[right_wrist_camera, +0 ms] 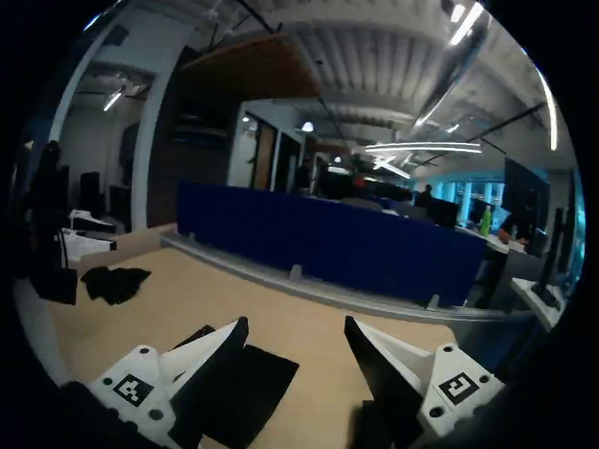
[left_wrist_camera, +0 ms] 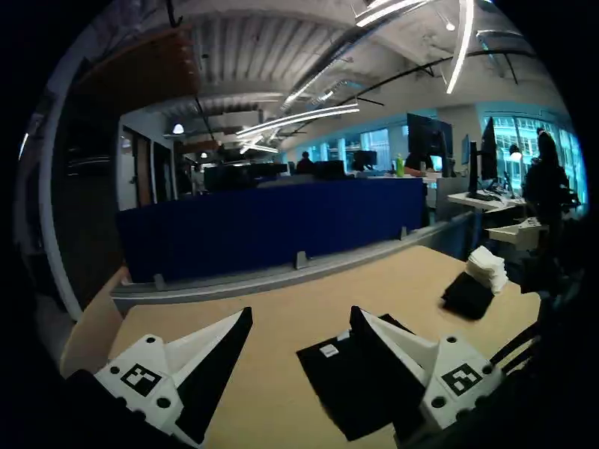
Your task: Fold towel
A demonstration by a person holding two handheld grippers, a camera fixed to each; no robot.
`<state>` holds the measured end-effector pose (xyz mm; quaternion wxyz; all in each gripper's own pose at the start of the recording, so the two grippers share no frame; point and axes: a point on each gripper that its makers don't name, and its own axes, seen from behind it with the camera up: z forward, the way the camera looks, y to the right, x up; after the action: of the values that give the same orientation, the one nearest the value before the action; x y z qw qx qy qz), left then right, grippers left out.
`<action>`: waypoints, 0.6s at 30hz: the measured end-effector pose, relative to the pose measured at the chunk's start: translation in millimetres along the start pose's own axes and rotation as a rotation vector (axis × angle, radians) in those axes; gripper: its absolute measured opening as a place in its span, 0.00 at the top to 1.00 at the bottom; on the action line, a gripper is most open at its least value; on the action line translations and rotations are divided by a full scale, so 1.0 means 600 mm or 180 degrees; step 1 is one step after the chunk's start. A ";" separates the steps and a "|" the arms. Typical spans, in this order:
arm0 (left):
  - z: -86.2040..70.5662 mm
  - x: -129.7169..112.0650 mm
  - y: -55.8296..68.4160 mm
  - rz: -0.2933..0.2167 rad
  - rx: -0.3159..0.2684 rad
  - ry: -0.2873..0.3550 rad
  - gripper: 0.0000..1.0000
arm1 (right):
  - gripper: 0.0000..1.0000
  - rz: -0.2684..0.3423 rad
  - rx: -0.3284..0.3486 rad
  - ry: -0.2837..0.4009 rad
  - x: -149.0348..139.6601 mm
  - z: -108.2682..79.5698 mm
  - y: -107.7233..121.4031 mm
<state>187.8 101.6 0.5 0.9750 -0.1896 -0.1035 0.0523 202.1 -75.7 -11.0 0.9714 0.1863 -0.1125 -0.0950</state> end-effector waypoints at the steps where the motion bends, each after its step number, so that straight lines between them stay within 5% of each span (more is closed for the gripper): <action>1: 0.001 -0.004 0.007 0.0015 -0.0067 -0.0035 0.03 | 0.01 -0.0036 0.0085 -0.0056 -0.005 0.002 -0.009; 6: 0.011 -0.021 0.025 0.0073 -0.0250 -0.0163 0.03 | 0.00 -0.0136 0.0368 -0.0274 -0.029 0.012 -0.039; 18: 0.030 -0.094 0.050 0.0218 -0.0387 -0.0399 0.03 | 0.00 -0.0142 0.0484 -0.0530 -0.098 0.033 -0.060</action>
<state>127.0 127.9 -5.0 0.9509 -0.2482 -0.1608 0.0910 135.5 -102.0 -18.0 0.9394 0.2534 -0.1956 -0.1229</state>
